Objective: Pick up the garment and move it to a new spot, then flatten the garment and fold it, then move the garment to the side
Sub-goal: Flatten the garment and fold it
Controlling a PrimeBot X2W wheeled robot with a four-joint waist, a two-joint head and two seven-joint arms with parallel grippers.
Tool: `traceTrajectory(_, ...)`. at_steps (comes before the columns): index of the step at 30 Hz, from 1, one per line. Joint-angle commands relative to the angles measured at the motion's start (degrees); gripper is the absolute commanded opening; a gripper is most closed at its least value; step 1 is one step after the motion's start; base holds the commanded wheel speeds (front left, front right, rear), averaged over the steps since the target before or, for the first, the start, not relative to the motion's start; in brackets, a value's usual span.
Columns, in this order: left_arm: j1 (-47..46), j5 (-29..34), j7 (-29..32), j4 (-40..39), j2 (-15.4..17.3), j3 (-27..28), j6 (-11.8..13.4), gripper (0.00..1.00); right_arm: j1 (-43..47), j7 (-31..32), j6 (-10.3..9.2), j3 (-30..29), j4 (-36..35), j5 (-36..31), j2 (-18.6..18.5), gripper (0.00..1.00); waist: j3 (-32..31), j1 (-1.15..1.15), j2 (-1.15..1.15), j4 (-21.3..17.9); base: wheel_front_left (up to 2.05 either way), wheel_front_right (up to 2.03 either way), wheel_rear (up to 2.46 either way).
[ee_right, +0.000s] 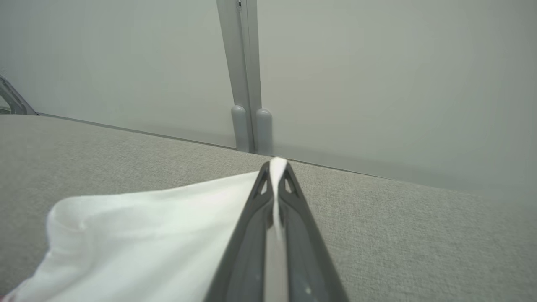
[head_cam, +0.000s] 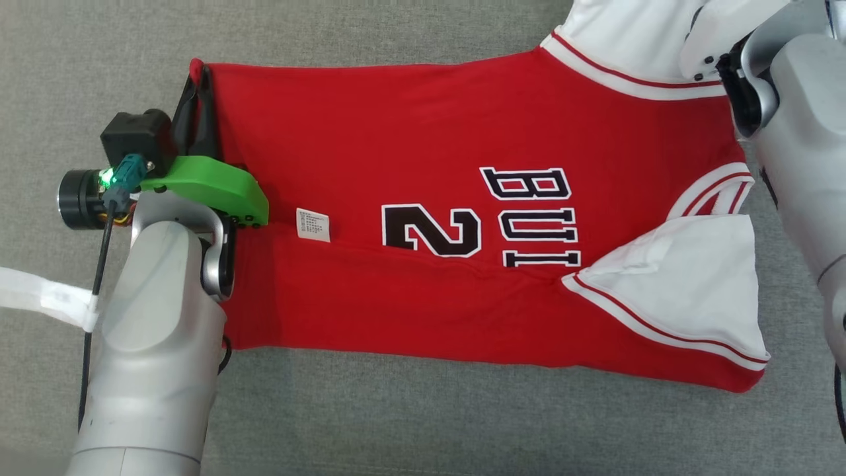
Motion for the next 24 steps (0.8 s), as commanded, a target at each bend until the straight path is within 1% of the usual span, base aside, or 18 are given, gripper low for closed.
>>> traceTrajectory(1, 1.4, 0.3, 0.0, -0.5, 0.9, 0.8, -0.2, 0.0, 2.1, -0.4, -0.11, -0.9, -2.9, 0.5, -0.2, 0.0, -2.2, 0.0, 0.0, -2.2, 0.0, 0.0, 0.0)
traceTrajectory(7, 6.5, 1.4, 0.0, -1.1, 2.5, 3.3, -0.7, 0.0, 13.6, -0.4, -0.1, -2.8, -16.4, 2.1, -0.3, 0.0, -7.0, 0.0, 0.0, -6.4, 0.0, 0.0, 0.0)
traceTrajectory(9, 8.5, 1.8, 0.0, -0.8, 3.3, 4.2, -0.9, 0.0, 17.9, -0.4, -0.1, -2.4, -20.3, 2.9, -0.2, 0.0, -8.7, 0.0, 0.0, -7.8, 0.0, 0.0, 0.0)
traceTrajectory(13, 12.8, 2.5, 0.0, -1.2, 3.8, 5.3, -0.8, 0.0, 26.2, -0.4, -0.1, -1.6, -26.6, 5.5, -0.1, 0.0, -11.8, 0.0, 0.0, -10.0, 0.0, 0.0, 0.0)
traceTrajectory(18, 19.2, 3.4, 0.0, -2.4, 3.3, 6.4, -1.3, 0.0, 35.8, -0.4, -0.1, -1.4, -32.0, 8.1, 0.3, 0.0, -15.0, 0.0, 0.0, -11.4, 0.0, 0.0, 0.0)
traceTrajectory(21, 22.4, 3.7, 0.0, -3.2, 2.7, 6.4, -1.6, 0.0, 40.5, -0.4, -0.1, -1.6, -33.6, 9.3, 0.8, 0.0, -16.6, 0.0, 0.0, -11.7, 0.0, 0.0, 0.0)
traceTrajectory(24, 25.7, 4.0, 0.0, -4.9, 2.2, 7.3, -1.1, 0.0, 44.3, -0.4, -0.1, -1.6, -34.4, 10.2, 1.3, 0.0, -17.9, 0.0, 0.0, -11.9, 0.0, 0.0, 0.0)
